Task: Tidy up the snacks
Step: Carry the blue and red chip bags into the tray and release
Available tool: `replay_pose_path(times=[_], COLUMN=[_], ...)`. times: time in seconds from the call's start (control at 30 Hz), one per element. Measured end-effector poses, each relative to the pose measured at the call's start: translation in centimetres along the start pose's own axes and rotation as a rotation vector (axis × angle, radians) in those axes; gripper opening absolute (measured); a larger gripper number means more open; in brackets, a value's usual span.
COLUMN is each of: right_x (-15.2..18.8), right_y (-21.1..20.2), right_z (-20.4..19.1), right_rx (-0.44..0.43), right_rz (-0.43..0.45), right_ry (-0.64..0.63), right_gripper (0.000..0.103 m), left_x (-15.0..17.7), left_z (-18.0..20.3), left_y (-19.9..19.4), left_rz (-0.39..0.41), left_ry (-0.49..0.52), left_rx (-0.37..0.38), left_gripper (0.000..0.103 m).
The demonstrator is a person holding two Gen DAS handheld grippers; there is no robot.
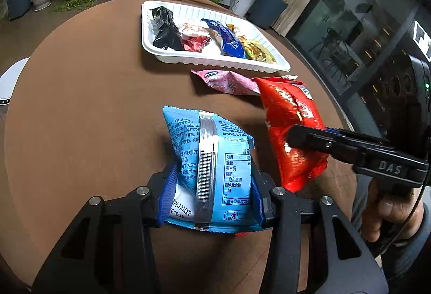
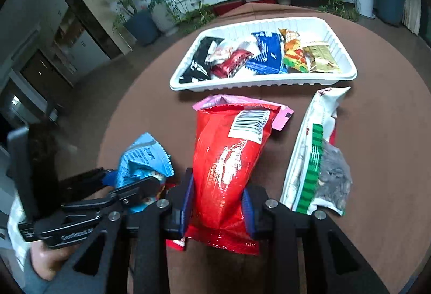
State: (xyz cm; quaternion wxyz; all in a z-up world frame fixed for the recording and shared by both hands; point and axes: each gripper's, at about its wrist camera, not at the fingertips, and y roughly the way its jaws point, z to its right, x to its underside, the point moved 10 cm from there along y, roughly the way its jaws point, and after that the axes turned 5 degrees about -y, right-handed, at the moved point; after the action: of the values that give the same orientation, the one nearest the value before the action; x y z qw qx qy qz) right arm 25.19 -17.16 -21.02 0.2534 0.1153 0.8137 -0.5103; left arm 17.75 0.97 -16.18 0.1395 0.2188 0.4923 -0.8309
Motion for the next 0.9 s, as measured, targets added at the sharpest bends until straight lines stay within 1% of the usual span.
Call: replay_pose_path(times=[0.23,0.4,0.5,0.67,0.8,0.9], right_x=[0.6,0.2,-0.8,-3.3,-6.2,-9.4], right_y=[-3.6,-6.8,-8.9,-12.5,-14.9,-16.1], right_z=[0.9,3.4,6.1,12.7,16.7,18.1], right_rx=[-0.111,-0.149,-0.125,-0.039,0.031,0.057], right_rz=[0.056,0.117,0.171,0.26,0.321,0.366], right_ry=[0.088,0.164,0.201,0.28,0.307,0.297], right_gripper=[0.034,0.034,0.034,0.034,0.034,0.034], left_x=[-0.1,-1.2,-2.2,-5.8,-10.1,-13.6], left_z=[1.0,0.8,0.3,-0.9,-1.7,-1.4], left_y=[-1.2,-2.2,-2.9,-4.9,-6.2,-6.7], left_rz=[0.021,0.047,0.065,0.122,0.17,0.197], left_ry=[-0.018,-0.043,-0.058,-0.068,-0.057,-0.031], left_rx=[0.032,0.046,0.039,0.009,-0.023,-0.04], left_gripper=[0.044,0.044,0.044,0.044,0.044,0.044])
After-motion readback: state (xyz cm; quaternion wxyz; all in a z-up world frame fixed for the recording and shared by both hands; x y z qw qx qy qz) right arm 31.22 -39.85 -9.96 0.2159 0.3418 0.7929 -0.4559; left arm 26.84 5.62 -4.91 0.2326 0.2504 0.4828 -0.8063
